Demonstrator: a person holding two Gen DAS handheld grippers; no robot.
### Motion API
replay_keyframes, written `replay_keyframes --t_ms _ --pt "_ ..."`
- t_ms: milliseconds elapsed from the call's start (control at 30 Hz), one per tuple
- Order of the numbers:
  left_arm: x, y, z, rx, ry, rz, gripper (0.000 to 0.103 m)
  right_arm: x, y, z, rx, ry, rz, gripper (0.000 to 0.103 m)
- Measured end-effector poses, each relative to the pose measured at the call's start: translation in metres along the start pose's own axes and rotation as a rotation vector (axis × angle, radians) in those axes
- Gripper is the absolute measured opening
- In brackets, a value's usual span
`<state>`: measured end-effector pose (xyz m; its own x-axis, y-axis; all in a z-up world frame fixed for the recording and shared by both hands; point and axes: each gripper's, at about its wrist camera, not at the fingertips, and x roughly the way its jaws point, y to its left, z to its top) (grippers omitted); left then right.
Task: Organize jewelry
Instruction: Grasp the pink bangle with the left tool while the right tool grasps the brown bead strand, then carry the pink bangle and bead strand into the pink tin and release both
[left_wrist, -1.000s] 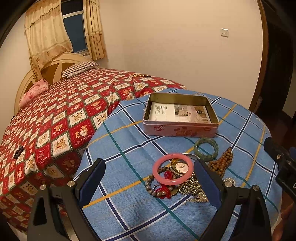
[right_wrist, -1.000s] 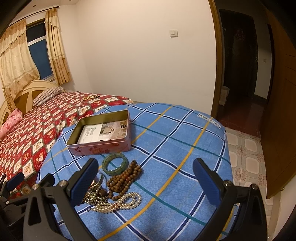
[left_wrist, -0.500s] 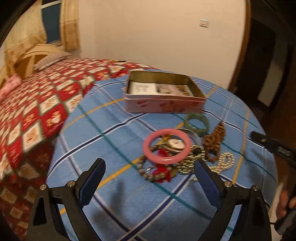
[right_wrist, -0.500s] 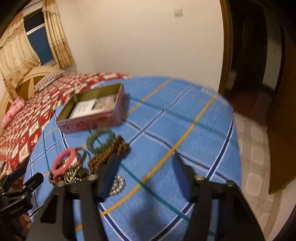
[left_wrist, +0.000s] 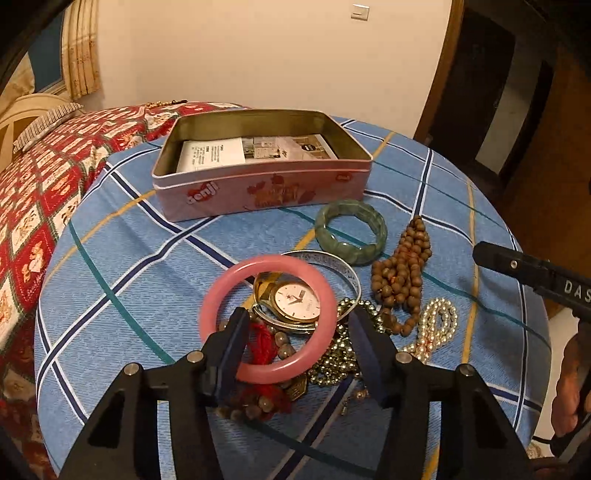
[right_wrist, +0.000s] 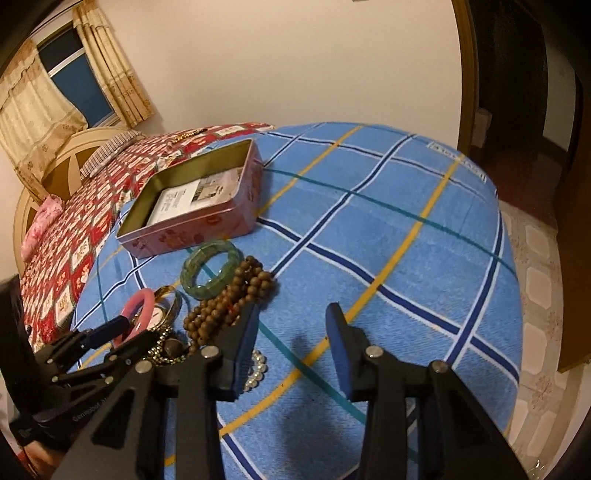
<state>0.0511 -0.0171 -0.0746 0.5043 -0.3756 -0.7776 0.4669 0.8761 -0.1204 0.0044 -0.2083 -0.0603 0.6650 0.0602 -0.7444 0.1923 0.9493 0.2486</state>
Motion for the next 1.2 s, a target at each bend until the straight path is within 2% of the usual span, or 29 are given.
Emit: replay_keyframes --t_ms 67,133,200,267,467,633,767,833,900,933,1033,1067,1200 --pt "0.001 0.003 0.0 -0.013 0.01 -0.02 0.053 0.003 -0.001 0.001 0.011 0.009 0.008 0.041" --pt "0.002 0.006 0.001 -0.024 0.007 -0.048 0.044 0.006 -0.001 0.001 0.02 0.022 0.023 0.041" --pt "0.001 0.008 0.001 -0.025 -0.004 -0.063 0.017 0.012 -0.002 0.002 0.035 0.046 0.058 0.041" --pt "-0.001 0.014 0.002 -0.041 -0.005 -0.074 0.01 0.016 -0.001 0.002 0.05 0.066 0.087 0.041" --pt "-0.02 0.024 0.009 -0.076 -0.073 -0.086 0.01 0.019 0.001 0.003 0.06 0.069 0.141 0.044" --pt "-0.051 0.033 0.019 -0.124 -0.173 -0.131 0.01 0.032 0.008 0.007 0.069 0.102 0.18 0.045" --pt "-0.065 0.034 0.024 -0.133 -0.225 -0.132 0.01 0.05 0.017 0.011 0.065 0.129 0.151 0.054" --pt "-0.067 0.035 0.026 -0.137 -0.24 -0.138 0.01 0.052 0.023 0.013 0.055 0.118 0.144 0.055" --pt "-0.067 0.036 0.027 -0.137 -0.245 -0.139 0.01 0.055 0.028 0.015 0.021 0.121 0.126 0.049" --pt "-0.066 0.036 0.029 -0.134 -0.248 -0.139 0.01 0.057 0.03 0.015 0.003 0.125 0.109 0.032" --pt "-0.066 0.038 0.031 -0.132 -0.251 -0.139 0.01 0.057 0.029 0.016 -0.002 0.129 0.13 0.025" --pt "-0.066 0.038 0.031 -0.131 -0.253 -0.139 0.01 0.054 0.03 0.017 -0.01 0.124 0.134 0.017" --pt "-0.07 0.04 0.04 -0.119 -0.281 -0.133 0.01 0.023 0.033 0.033 -0.043 0.033 0.166 0.017"
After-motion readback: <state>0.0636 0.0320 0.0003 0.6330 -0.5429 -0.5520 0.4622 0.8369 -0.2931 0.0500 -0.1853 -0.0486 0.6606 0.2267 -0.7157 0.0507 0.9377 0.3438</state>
